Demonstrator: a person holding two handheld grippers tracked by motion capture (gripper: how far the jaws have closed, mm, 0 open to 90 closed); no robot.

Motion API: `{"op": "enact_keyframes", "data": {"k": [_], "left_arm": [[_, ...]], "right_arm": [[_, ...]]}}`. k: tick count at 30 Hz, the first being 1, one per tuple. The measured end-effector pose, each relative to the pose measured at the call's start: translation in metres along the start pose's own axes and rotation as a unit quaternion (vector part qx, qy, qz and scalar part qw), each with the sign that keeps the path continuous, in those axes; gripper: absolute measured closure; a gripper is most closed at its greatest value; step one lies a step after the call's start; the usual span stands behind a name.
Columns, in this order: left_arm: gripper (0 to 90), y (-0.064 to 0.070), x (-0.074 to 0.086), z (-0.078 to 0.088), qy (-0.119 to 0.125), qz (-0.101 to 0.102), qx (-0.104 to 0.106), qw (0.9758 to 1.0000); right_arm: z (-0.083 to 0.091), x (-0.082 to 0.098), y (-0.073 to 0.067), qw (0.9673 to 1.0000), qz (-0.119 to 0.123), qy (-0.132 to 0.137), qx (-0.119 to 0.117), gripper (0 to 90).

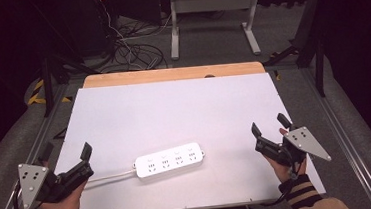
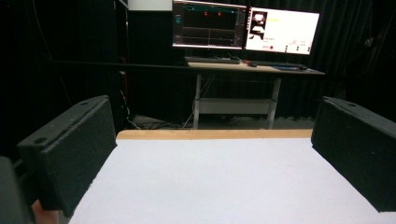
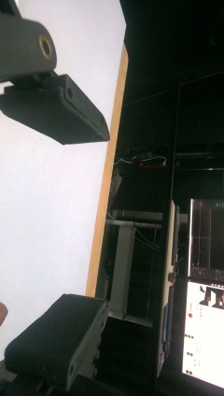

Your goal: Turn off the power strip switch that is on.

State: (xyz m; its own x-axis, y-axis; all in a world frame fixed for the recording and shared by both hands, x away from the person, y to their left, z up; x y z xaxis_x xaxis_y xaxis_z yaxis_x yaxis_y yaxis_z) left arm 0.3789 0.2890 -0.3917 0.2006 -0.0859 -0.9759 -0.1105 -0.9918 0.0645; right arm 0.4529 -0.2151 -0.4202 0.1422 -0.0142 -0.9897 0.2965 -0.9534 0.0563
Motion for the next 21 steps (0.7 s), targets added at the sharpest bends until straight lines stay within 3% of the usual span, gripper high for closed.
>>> {"op": "enact_keyframes", "data": {"k": [8, 21], "left_arm": [[0.7, 0.0009, 0.0002, 0.0006, -0.002, -0.005, 0.003, 1.0], [1.0, 0.0005, 0.0014, -0.0009, -0.015, 0.006, 0.008, 0.9998]], "right_arm": [[0.0013, -0.0012, 0.0, 1.0, -0.001, 0.002, 0.0, 16.6], [0.0011, -0.0001, -0.0017, 1.0, 0.004, -0.002, -0.004, 16.6]]}}
Point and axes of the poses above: each handheld gripper's, and its own axes: z roughly backward along the jaws, x roughly out of its underside, y roughly to its right, the point moved 6 cm from there along -z, roughly forward along the jaws, and after that the axes turned 11 degrees about y, right-handed, at the moved point
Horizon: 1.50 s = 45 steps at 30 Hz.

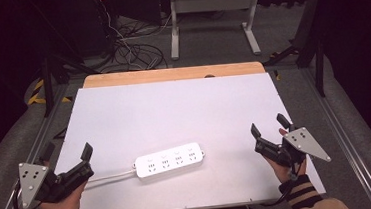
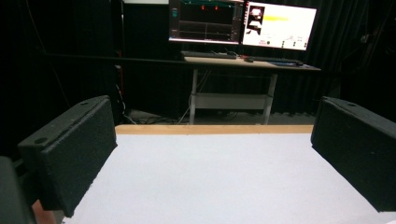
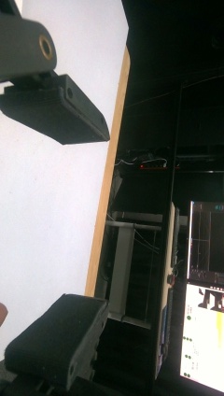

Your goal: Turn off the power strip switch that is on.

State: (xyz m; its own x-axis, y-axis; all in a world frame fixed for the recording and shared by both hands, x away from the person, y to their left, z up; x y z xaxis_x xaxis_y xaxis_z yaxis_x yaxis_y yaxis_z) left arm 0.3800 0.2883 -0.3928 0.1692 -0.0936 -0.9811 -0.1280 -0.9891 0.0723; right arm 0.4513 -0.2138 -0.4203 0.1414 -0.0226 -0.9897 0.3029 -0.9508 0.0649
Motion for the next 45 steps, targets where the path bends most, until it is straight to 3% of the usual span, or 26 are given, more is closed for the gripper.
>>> {"op": "enact_keyframes", "data": {"k": [6, 7, 10, 11, 15, 23, 25, 30, 45], "left_arm": [[2.5, -0.0005, -0.0005, 0.0, -0.007, 0.005, 0.002, 1.0], [5.7, 0.0001, -0.0002, 0.0006, -0.016, 0.002, 0.012, 0.9998], [18.9, 0.0011, 0.0002, 0.001, -0.024, -0.007, 0.015, 0.9996], [25.0, 0.0019, -0.0019, 0.0016, -0.035, -0.004, 0.025, 0.9991], [47.5, 0.0031, -0.0047, 0.0026, -0.041, 0.01, 0.044, 0.9982], [83.8, 0.0005, -0.004, 0.0052, -0.046, -0.004, 0.036, 0.9983], [89.1, 0.0005, -0.004, 0.0056, -0.048, -0.007, 0.037, 0.9981], [89.8, 0.0031, -0.0044, 0.0055, -0.057, -0.017, 0.043, 0.9973], [89.8, 0.0018, -0.0085, 0.0066, -0.052, -0.011, 0.047, 0.9974]], "right_arm": [[-0.0001, 0.0001, -0.0003, 1.0, 0.0, 0.0, -0.001, 16.6], [-0.0002, 0.0002, -0.0001, 1.0, -0.001, 0.0, -0.001, 16.6], [-0.0004, 0.0002, -0.0004, 1.0, -0.002, 0.001, -0.002, 16.6], [-0.0004, 0.0003, -0.0005, 1.0, -0.002, 0.0, -0.003, 16.6], [-0.0005, 0.0004, -0.0006, 1.0, -0.003, 0.0, -0.004, 16.6], [-0.0004, 0.0003, -0.0006, 1.0, -0.003, 0.0, -0.004, 16.8], [-0.0003, 0.0001, -0.0009, 1.0, -0.003, 0.0, -0.005, 17.0], [-0.0001, -0.0001, -0.0012, 1.0, -0.003, 0.0, -0.005, 17.1], [-0.0001, -0.0004, -0.0016, 1.0, -0.002, 0.001, -0.007, 17.7]]}}
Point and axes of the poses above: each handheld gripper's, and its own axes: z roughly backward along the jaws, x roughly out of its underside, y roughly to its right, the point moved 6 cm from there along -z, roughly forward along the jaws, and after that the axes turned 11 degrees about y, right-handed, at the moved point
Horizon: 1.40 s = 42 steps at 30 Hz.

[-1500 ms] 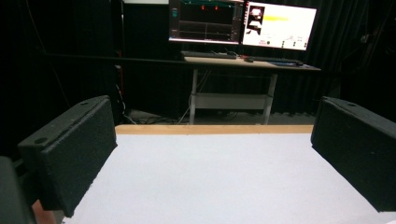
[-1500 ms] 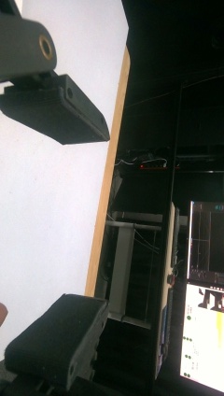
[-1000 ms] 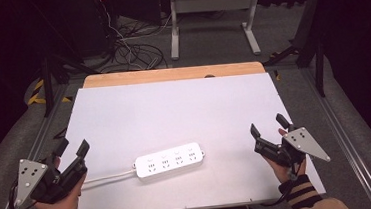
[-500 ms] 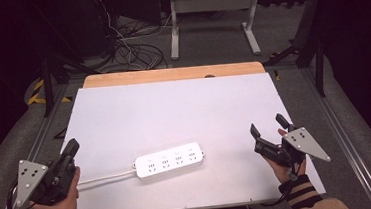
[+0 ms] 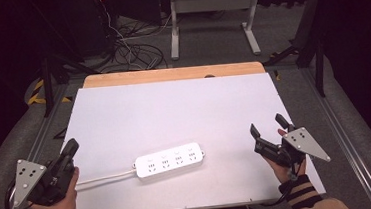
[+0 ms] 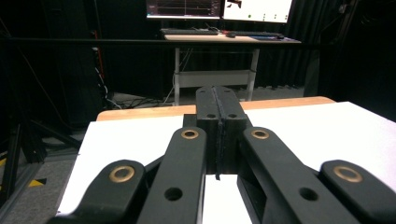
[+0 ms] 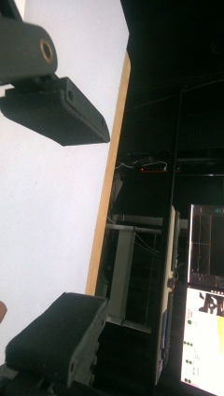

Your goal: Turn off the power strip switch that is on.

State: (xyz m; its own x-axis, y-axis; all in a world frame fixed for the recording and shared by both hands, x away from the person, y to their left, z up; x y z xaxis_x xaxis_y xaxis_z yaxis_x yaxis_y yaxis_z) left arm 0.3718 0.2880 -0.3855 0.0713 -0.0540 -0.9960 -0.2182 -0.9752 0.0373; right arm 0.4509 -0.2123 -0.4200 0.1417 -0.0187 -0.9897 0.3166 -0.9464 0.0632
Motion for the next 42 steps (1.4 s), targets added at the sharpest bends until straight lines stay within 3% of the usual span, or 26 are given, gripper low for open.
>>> {"op": "enact_keyframes", "data": {"k": [7, 14, 15, 21, 23, 24, 25, 27, 28, 32, 33, 34, 38, 40, 41, 42], "left_arm": [[89.8, 0.004, 0.0, -0.001, -0.005, -0.004, 0.016, 0.9998], [89.8, 0.014, 0.001, -0.008, -0.026, -0.023, 0.044, 0.9984], [89.8, 0.017, 0.003, -0.011, -0.038, -0.029, 0.055, 0.9974], [89.9, 0.029, 0.005, -0.019, -0.053, -0.044, 0.073, 0.995], [89.8, 0.037, 0.007, -0.023, -0.062, -0.052, 0.086, 0.9931], [89.8, 0.045, 0.01, -0.027, -0.07, -0.063, 0.095, 0.9909], [89.9, 0.045, 0.01, -0.027, -0.07, -0.063, 0.095, 0.9909], [89.8, 0.055, 0.013, -0.032, -0.082, -0.075, 0.113, 0.9873], [89.9, 0.055, 0.013, -0.032, -0.082, -0.075, 0.113, 0.9873], [89.9, 0.065, 0.021, -0.039, -0.105, -0.084, 0.13, 0.9824], [89.9, 0.069, 0.026, -0.043, -0.122, -0.09, 0.139, 0.9787], [89.9, 0.069, 0.026, -0.043, -0.122, -0.09, 0.139, 0.9787], [89.9, 0.076, 0.039, -0.053, -0.161, -0.102, 0.15, 0.9701], [89.9, 0.079, 0.047, -0.06, -0.184, -0.105, 0.156, 0.9649], [89.8, 0.083, 0.057, -0.068, -0.212, -0.111, 0.162, 0.9572], [89.8, 0.086, 0.064, -0.072, -0.228, -0.112, 0.165, 0.9533]], "right_arm": [[0.0, 0.0, 0.0, 1.0, 0.0, -0.001, 0.0, 17.9], [0.0, 0.0, 0.0, 1.0, 0.001, 0.0, -0.001, 17.9], [0.0, 0.0, 0.0, 1.0, 0.001, -0.001, 0.0, 17.9], [0.002, 0.0, 0.001, 1.0, 0.003, -0.001, 0.002, 17.9], [0.002, 0.0, 0.001, 1.0, 0.003, 0.0, 0.002, 17.9], [0.002, 0.0, 0.002, 1.0, 0.002, -0.001, 0.004, 17.9], [0.003, 0.0, 0.002, 1.0, 0.003, -0.001, 0.004, 17.9], [0.003, 0.0, 0.002, 1.0, 0.003, 0.0, 0.003, 17.9], [0.003, 0.0, 0.002, 1.0, 0.003, -0.001, 0.003, 17.9], [0.005, 0.0, 0.003, 1.0, 0.003, -0.002, 0.007, 17.9], [0.005, 0.0, 0.004, 1.0, 0.003, -0.002, 0.008, 17.9], [0.005, 0.0, 0.004, 1.0, 0.003, -0.002, 0.008, 17.9], [0.005, 0.001, 0.003, 1.0, 0.005, -0.002, 0.006, 17.9], [0.005, 0.001, 0.003, 1.0, 0.004, -0.003, 0.007, 18.0], [0.005, 0.001, 0.003, 1.0, 0.004, -0.003, 0.007, 17.9], [0.006, 0.001, 0.003, 1.0, 0.005, -0.004, 0.008, 18.0]]}}
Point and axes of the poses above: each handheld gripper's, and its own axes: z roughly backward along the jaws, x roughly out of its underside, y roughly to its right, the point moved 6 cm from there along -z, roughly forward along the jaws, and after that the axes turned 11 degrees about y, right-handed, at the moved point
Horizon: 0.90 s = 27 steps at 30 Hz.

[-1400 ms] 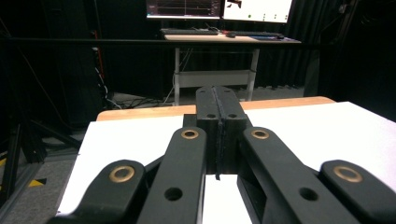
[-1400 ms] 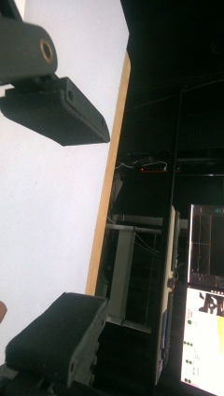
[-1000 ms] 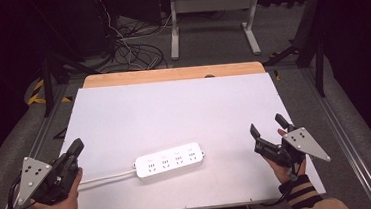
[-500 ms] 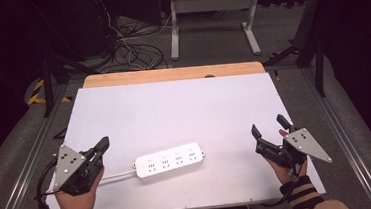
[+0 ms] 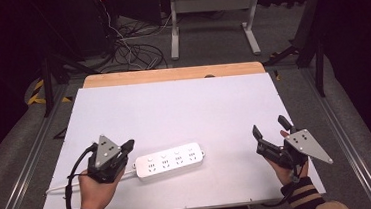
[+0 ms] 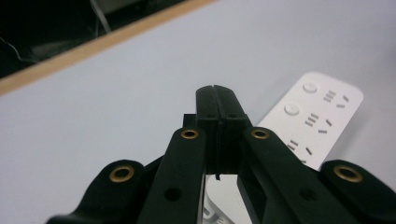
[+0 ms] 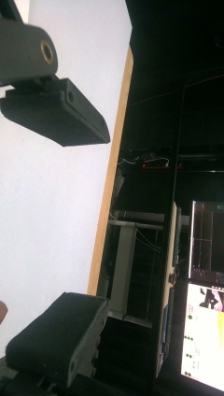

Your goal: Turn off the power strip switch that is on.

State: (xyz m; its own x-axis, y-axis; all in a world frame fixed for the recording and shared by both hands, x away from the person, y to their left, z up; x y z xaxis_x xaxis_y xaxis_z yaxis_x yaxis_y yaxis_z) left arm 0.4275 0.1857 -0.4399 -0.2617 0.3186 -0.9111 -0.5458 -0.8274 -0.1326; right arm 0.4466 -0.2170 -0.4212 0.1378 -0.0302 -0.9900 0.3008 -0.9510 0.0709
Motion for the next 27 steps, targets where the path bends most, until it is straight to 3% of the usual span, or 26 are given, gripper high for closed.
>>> {"op": "enact_keyframes", "data": {"k": [2, 3, 4, 6, 14, 18, 23, 27], "left_arm": [[89.8, 0.003, 0.008, -0.013, -0.044, 0.0, 0.011, 0.999], [89.8, 0.003, 0.008, -0.013, -0.044, 0.0, 0.011, 0.999], [89.8, 0.007, 0.018, -0.025, -0.076, 0.009, 0.023, 0.9968], [89.8, 0.011, 0.026, -0.035, -0.105, 0.01, 0.029, 0.994], [89.8, 0.021, 0.037, -0.049, -0.136, 0.015, 0.05, 0.9893], [89.7, 0.021, 0.038, -0.05, -0.138, 0.009, 0.046, 0.9892], [90.0, 0.026, 0.039, -0.052, -0.137, 0.017, 0.06, 0.9885], [90.0, 0.028, 0.039, -0.053, -0.139, 0.01, 0.049, 0.989]], "right_arm": [[0.0, 0.0, 0.0, 1.0, 0.0, 0.0, 0.0, 18.0], [0.001, 0.0, 0.001, 1.0, 0.0, -0.001, 0.001, 18.0], [0.001, 0.0, 0.001, 1.0, -0.001, -0.001, 0.0, 18.1], [0.001, 0.001, 0.002, 1.0, -0.001, -0.002, 0.002, 18.1], [0.002, 0.001, 0.002, 1.0, -0.003, -0.003, 0.001, 18.4], [0.003, 0.001, 0.002, 1.0, -0.002, -0.002, 0.0, 18.4], [0.003, 0.001, 0.002, 1.0, -0.001, -0.003, 0.0, 18.4], [0.003, 0.0, 0.001, 1.0, 0.001, -0.002, -0.001, 18.5]]}}
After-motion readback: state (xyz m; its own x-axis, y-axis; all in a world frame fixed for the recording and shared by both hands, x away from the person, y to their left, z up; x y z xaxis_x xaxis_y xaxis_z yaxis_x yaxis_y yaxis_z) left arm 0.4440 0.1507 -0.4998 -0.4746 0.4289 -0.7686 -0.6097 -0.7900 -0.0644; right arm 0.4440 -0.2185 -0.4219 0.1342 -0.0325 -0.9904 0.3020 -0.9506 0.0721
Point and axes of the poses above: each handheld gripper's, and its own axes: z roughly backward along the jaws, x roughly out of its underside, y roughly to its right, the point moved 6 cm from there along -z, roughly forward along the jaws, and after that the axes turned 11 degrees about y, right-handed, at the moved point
